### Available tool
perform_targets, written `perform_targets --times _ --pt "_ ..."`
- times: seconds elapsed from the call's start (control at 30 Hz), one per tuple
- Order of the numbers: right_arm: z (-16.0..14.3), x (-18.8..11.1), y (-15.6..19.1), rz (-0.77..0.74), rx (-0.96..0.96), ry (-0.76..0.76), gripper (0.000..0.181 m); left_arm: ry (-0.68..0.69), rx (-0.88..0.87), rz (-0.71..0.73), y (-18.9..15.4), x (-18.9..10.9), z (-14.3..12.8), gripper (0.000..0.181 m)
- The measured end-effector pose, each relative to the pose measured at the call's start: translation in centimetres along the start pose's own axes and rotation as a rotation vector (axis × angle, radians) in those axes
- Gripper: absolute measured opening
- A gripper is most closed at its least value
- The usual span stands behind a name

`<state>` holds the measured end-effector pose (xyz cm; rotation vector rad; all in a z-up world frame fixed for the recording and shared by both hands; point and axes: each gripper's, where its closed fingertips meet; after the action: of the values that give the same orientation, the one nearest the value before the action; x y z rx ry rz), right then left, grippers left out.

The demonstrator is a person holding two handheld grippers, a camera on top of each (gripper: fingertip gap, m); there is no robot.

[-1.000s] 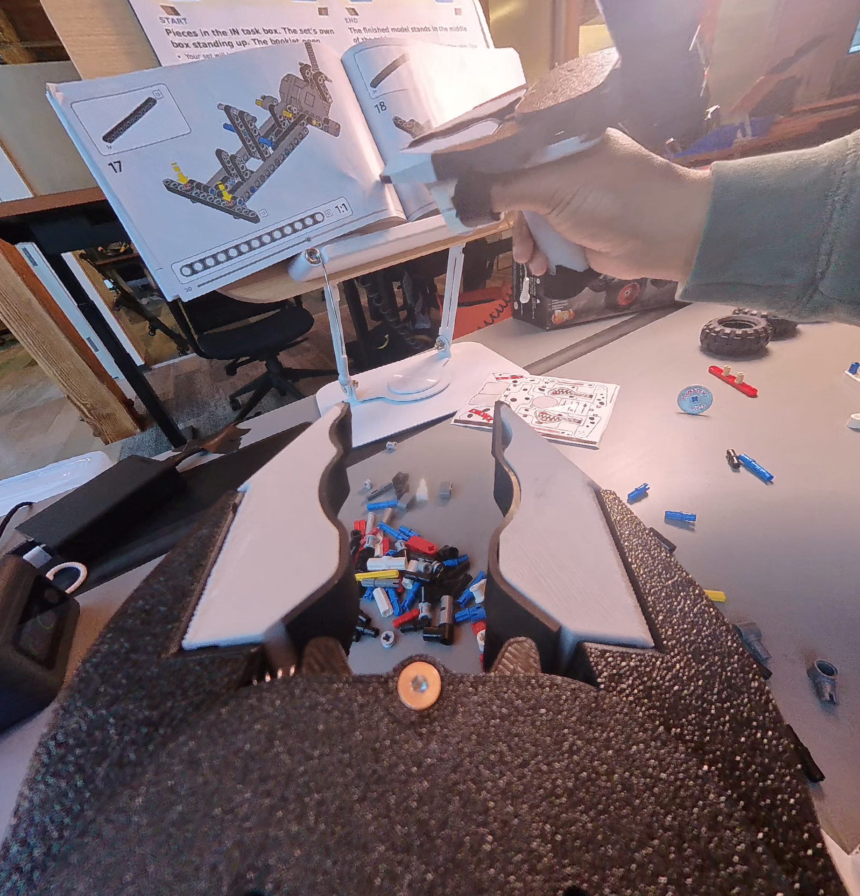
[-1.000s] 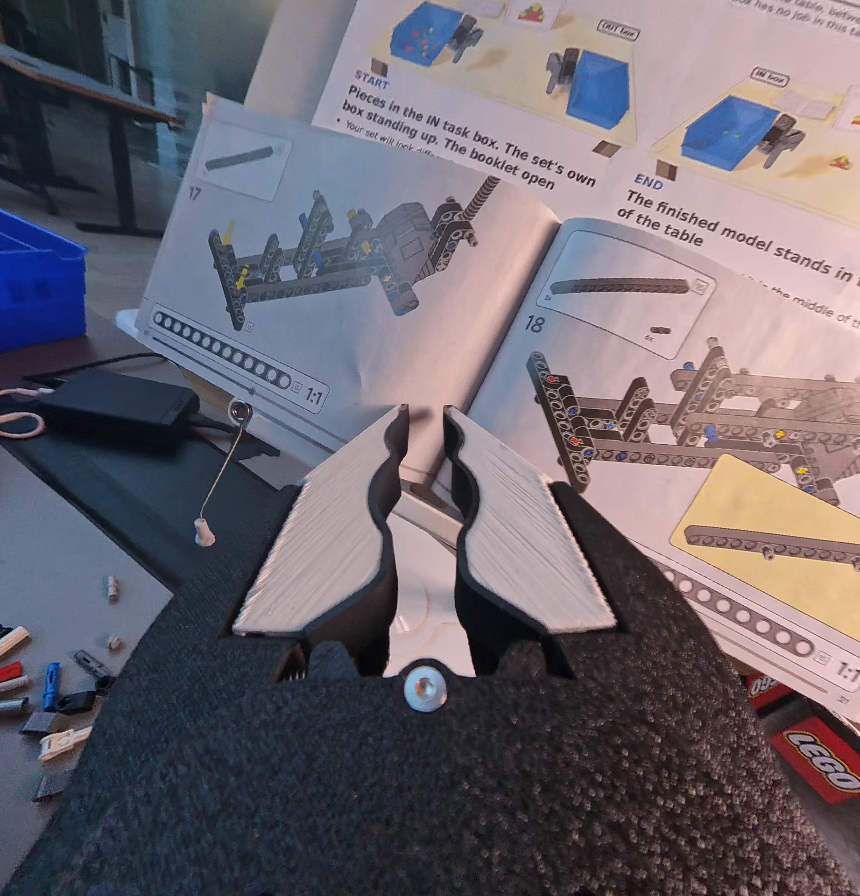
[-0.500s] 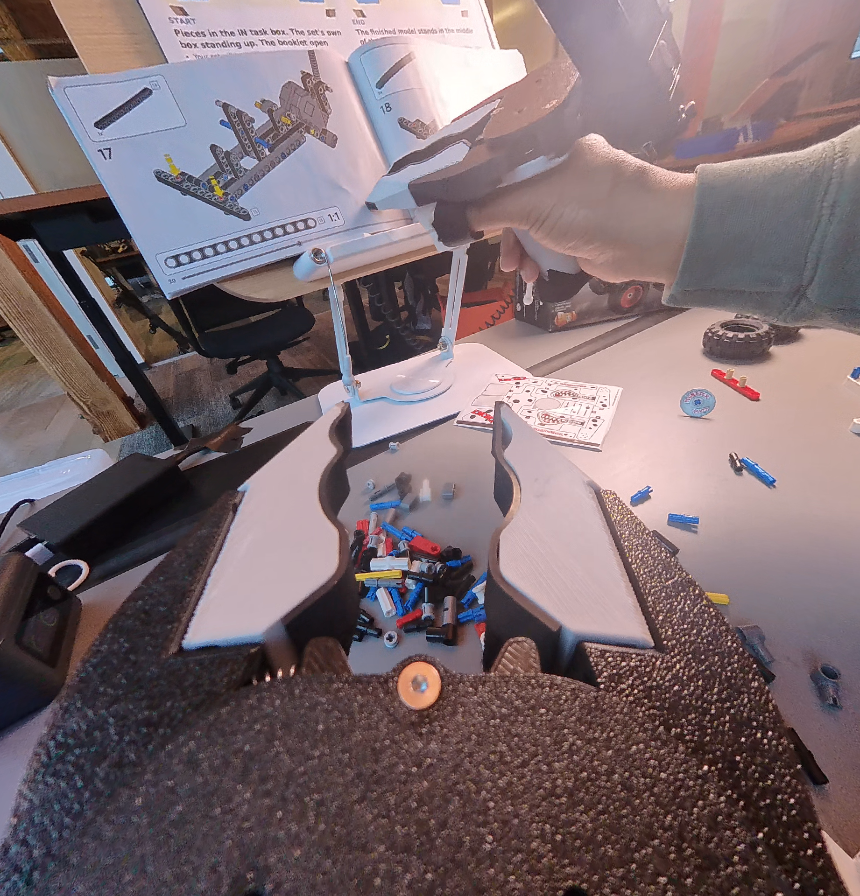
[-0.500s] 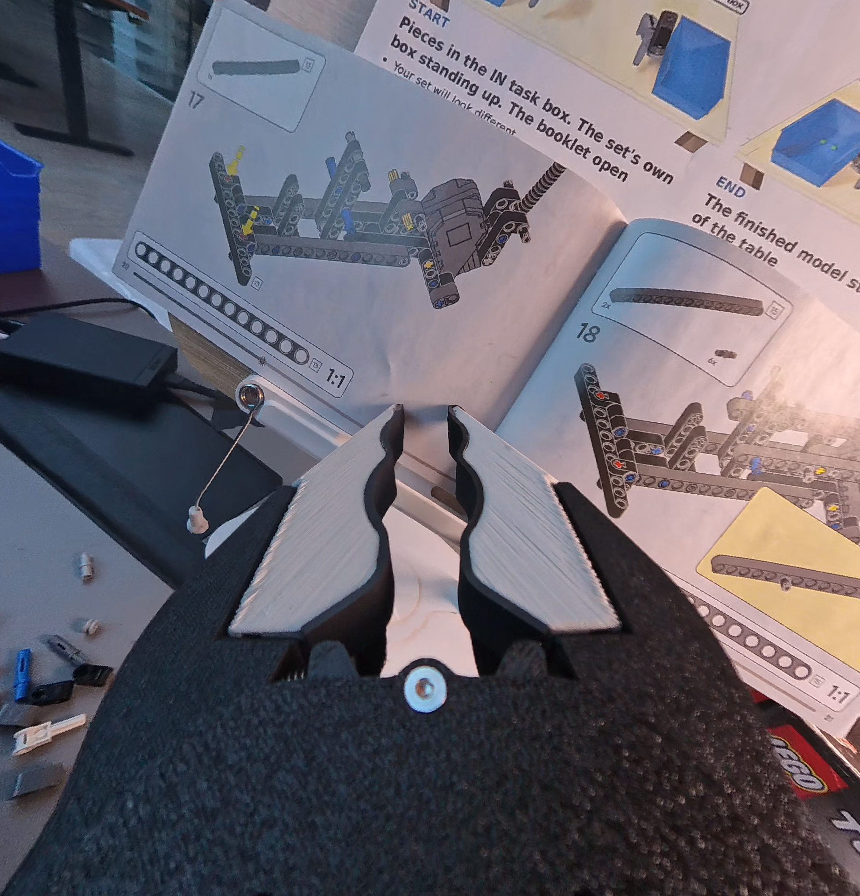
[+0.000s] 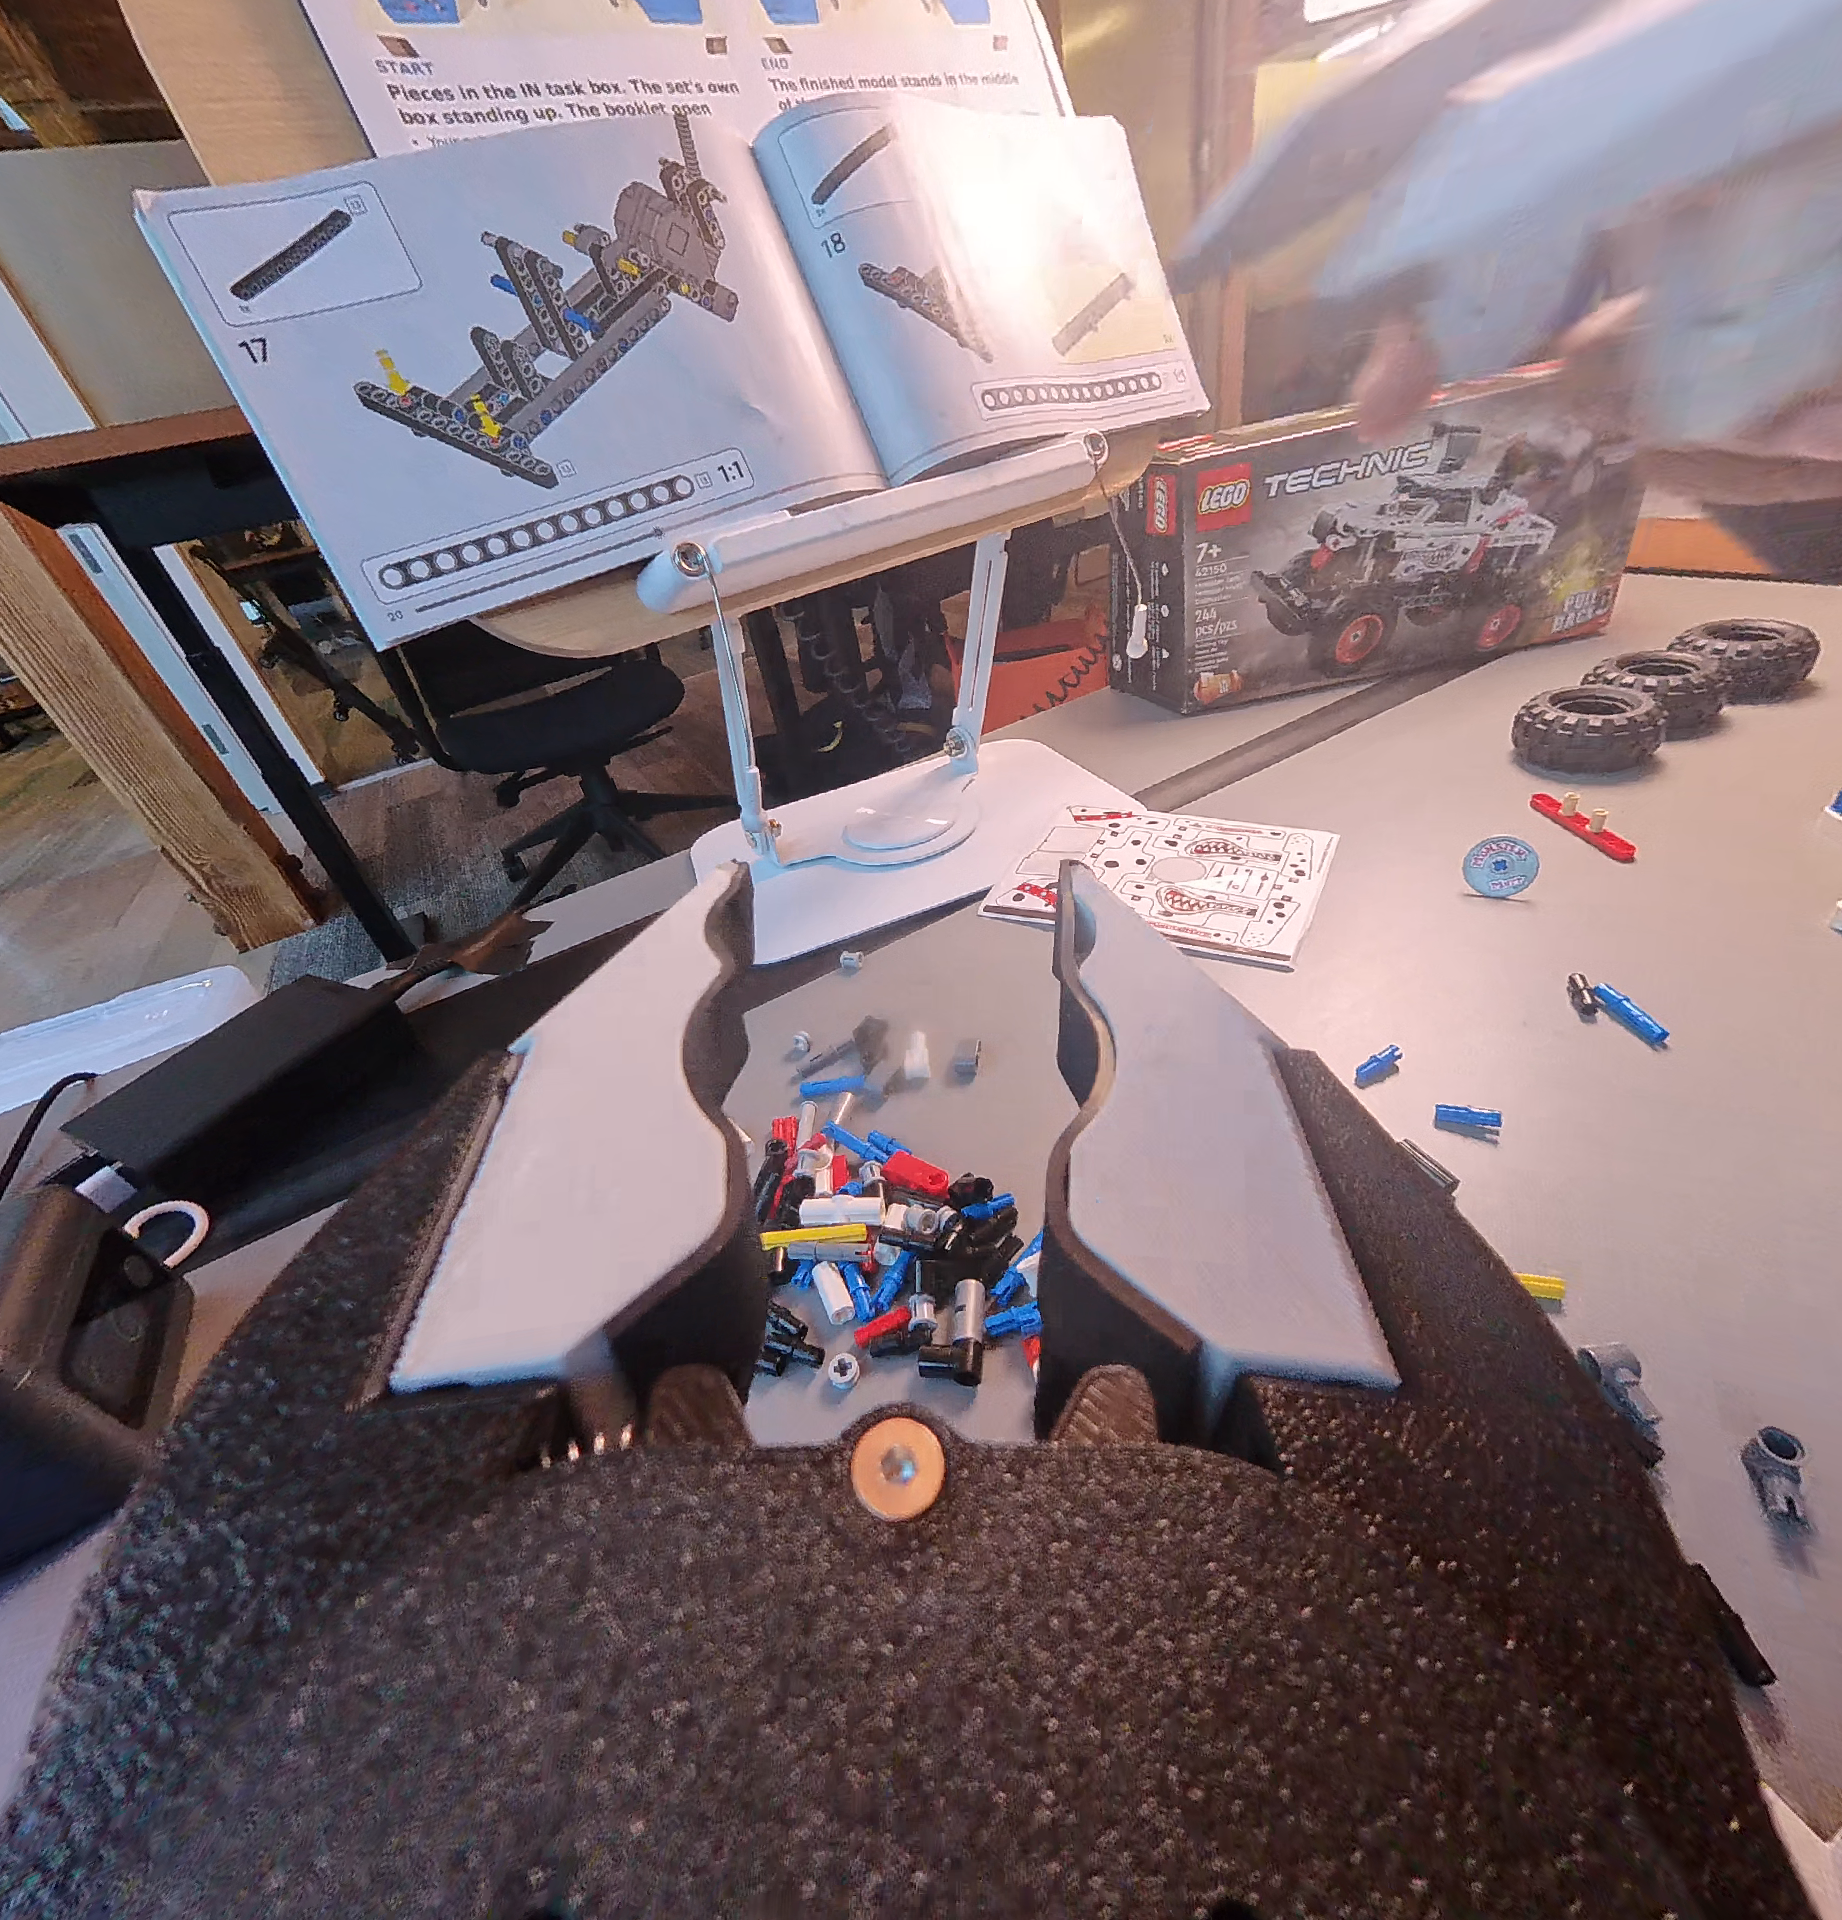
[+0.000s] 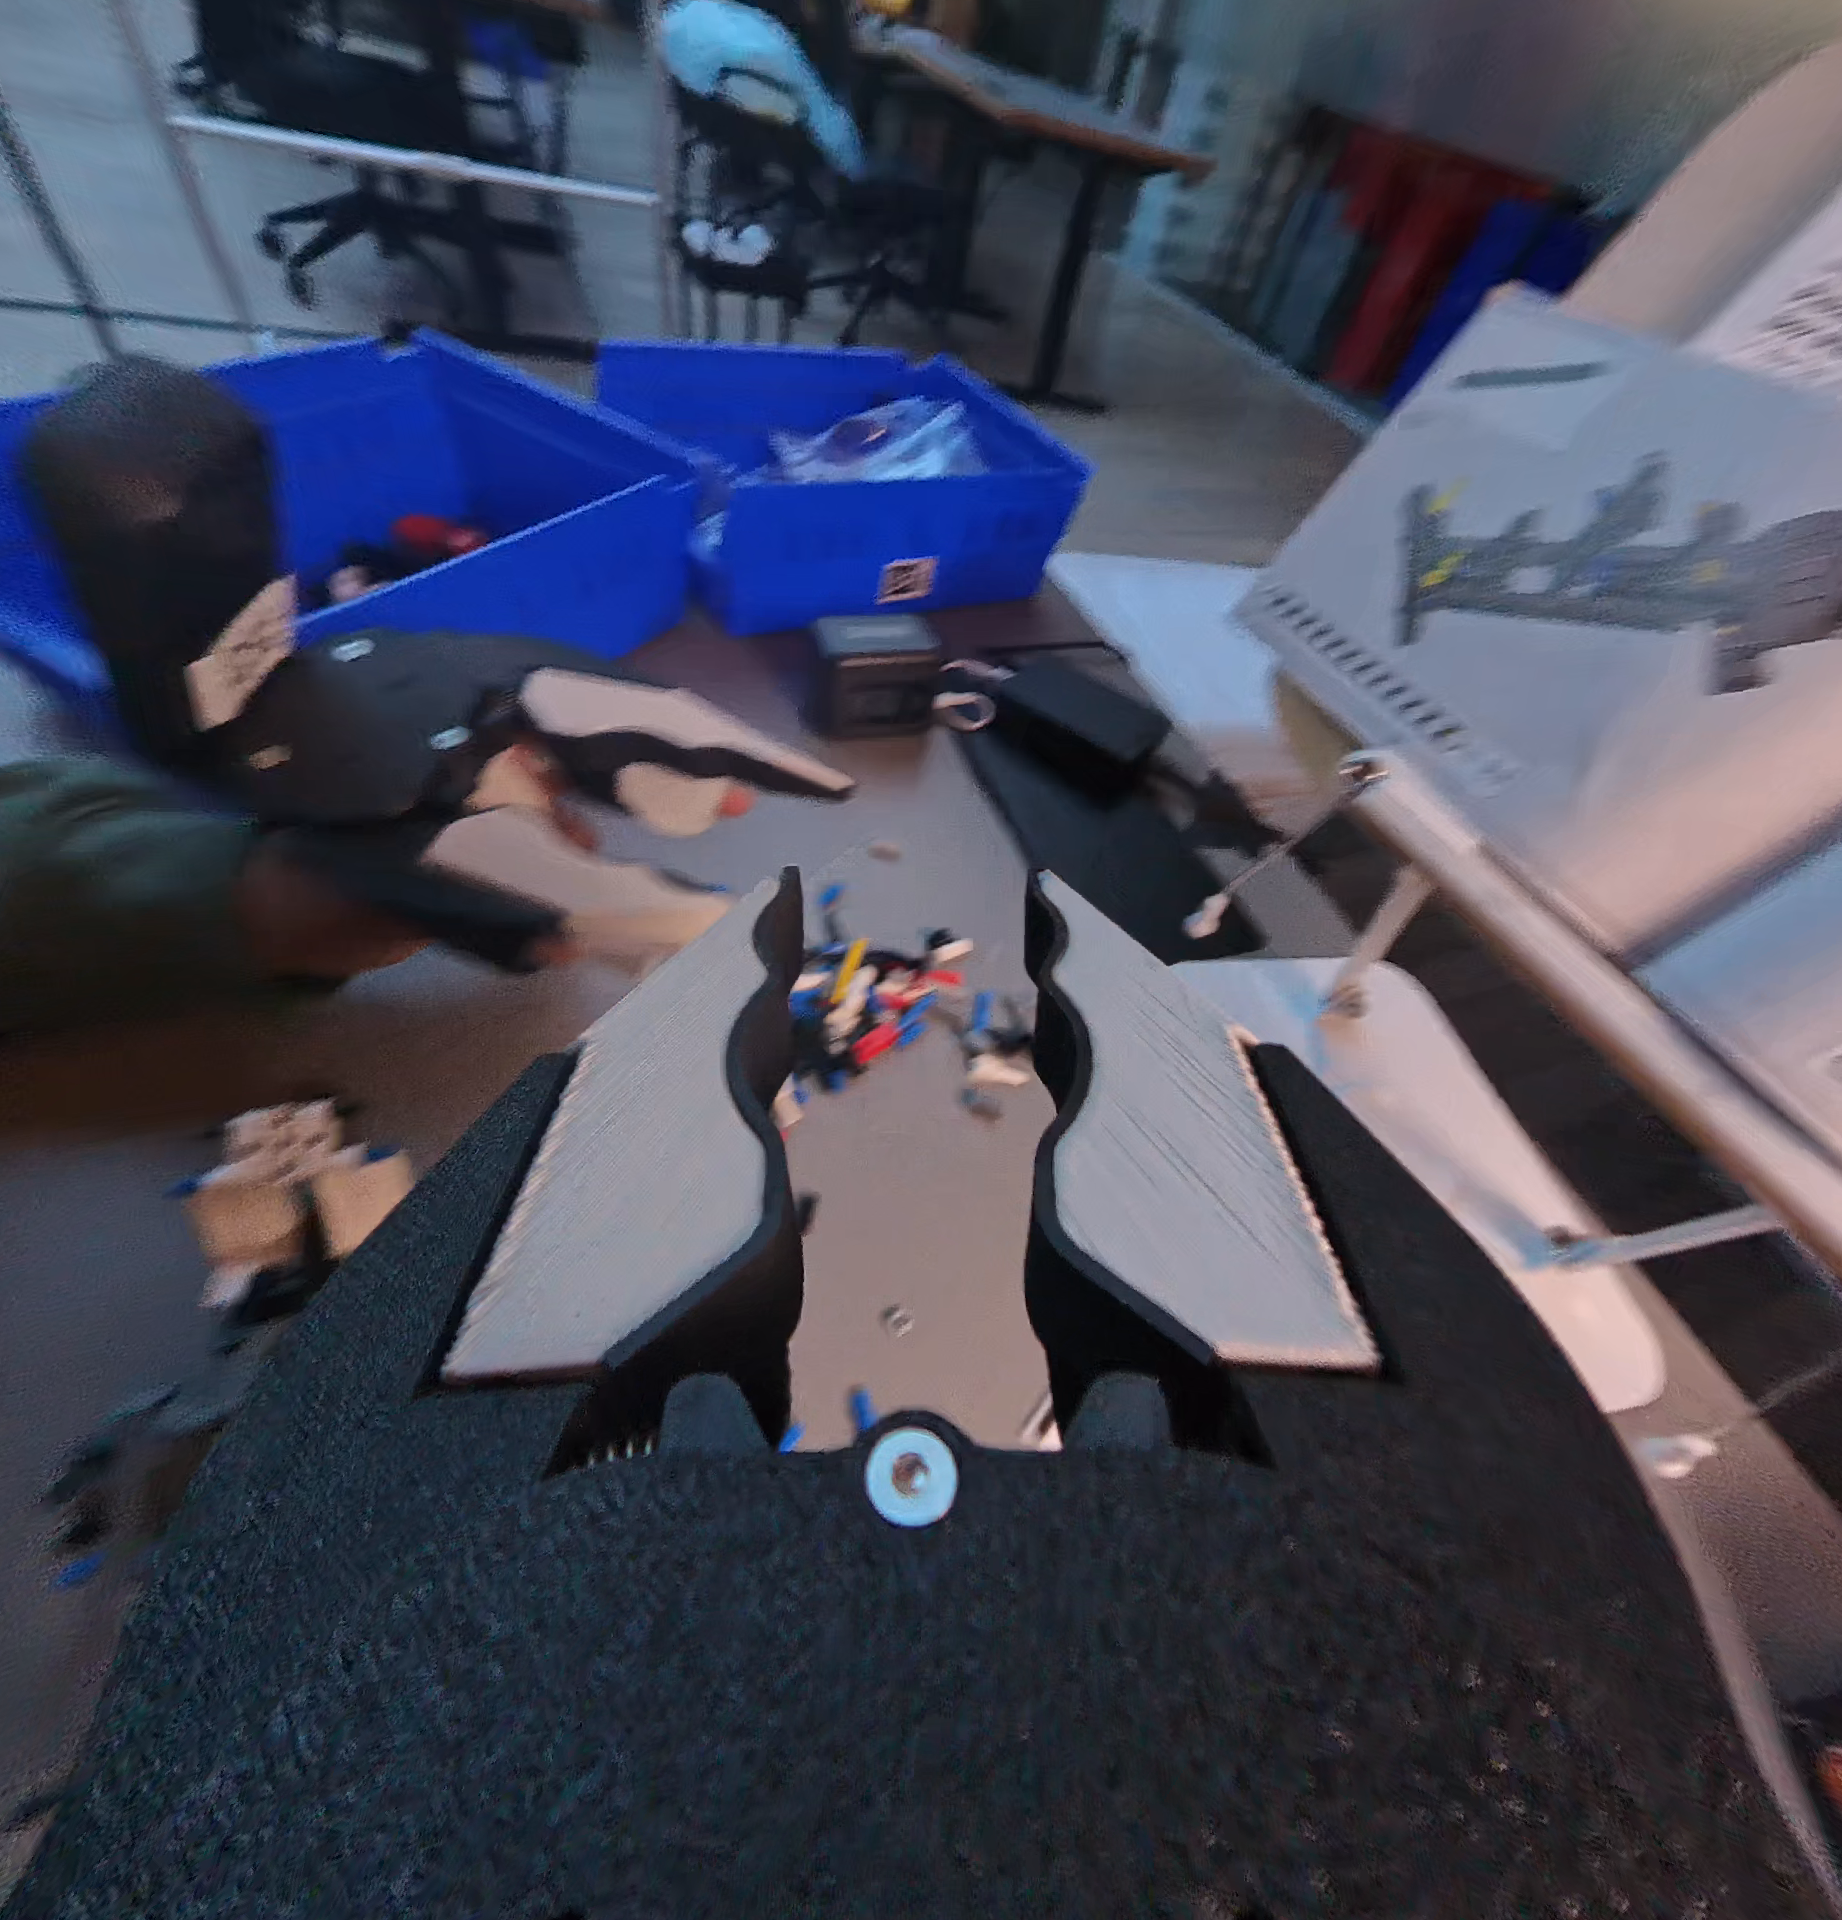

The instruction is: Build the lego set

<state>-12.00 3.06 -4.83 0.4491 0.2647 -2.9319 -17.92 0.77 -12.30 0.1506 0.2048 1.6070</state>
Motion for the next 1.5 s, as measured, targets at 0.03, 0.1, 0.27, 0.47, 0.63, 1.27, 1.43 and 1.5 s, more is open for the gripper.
perform_targets --times 0.03,0.1,0.27,0.47,0.63,1.27,1.43,1.5 --pt "-1.3 -0.9 3.1 0.084 -0.001 0.056 0.046 0.002 0.003 -0.001 -0.1 0.0 0.0 0.058" --pt "-4.9 -2.7 8.6 0.21 -0.035 0.199 0.056 0.005 0.008 -0.002 -0.1 0.0 -0.1 0.058" --pt "-14.2 -5.3 16.4 0.288 -0.17 0.504 0.072 0.008 0.024 -0.009 -0.4 0.1 0.0 0.058" --pt "-17.4 -4.5 16.5 0.193 -0.261 0.576 0.049 0.001 0.043 -0.001 -0.4 -0.4 0.6 0.057" --pt "-17.1 -5.1 16.5 0.303 -0.239 0.557 0.039 -0.004 0.048 0.005 -0.2 -0.7 0.9 0.057" --pt "-14.0 -5.1 17.4 0.419 -0.208 0.381 0.059 0.019 0.045 0.001 -0.2 -0.3 -0.1 0.056" --pt "-8.1 -5.5 10.5 0.251 -0.08 0.121 0.06 0.021 0.035 0.002 0.0 -0.2 -0.3 0.056" --pt "-6.3 -5.4 4.5 0.036 -0.064 0.043 0.051 0.022 0.03 0.001 -0.1 -0.1 -0.4 0.056"
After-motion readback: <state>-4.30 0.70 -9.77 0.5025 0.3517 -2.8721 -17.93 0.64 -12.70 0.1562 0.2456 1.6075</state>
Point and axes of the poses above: each gripper's, where its closed fingertips meet, x out along the fingers, z out of its top, y = z × x across the jaws, and after that the axes turned 3 degrees about x, right-handed
